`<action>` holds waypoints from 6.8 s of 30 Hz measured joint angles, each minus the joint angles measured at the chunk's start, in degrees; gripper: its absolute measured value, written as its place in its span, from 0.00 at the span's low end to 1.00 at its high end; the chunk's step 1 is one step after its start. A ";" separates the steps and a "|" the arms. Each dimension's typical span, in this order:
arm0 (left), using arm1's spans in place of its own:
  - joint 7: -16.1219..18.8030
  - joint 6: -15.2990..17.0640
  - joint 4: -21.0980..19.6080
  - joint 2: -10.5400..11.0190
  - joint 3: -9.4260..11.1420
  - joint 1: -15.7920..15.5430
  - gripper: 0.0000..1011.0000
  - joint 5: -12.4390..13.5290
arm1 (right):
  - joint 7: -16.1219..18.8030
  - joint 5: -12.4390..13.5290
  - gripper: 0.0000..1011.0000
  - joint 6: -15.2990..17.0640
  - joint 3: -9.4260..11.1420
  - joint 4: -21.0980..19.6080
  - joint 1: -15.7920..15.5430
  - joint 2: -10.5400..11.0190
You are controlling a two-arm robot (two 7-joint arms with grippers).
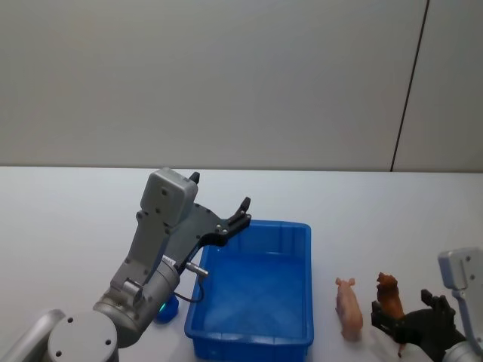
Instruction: Pick up the two dolls from the table and place them into the box.
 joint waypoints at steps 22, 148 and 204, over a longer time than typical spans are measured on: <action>0.00 0.00 0.00 0.00 -0.01 0.00 0.99 0.00 | -0.45 -2.59 0.68 0.55 -0.55 3.34 0.75 -1.50; 0.00 0.00 0.00 0.00 0.00 0.00 0.99 0.00 | -0.87 -9.31 0.99 -1.54 -3.24 0.47 0.09 -5.99; 0.00 0.00 0.00 0.00 -0.01 0.00 0.99 0.00 | 2.88 -15.29 0.39 -9.91 -4.52 3.17 3.32 -9.65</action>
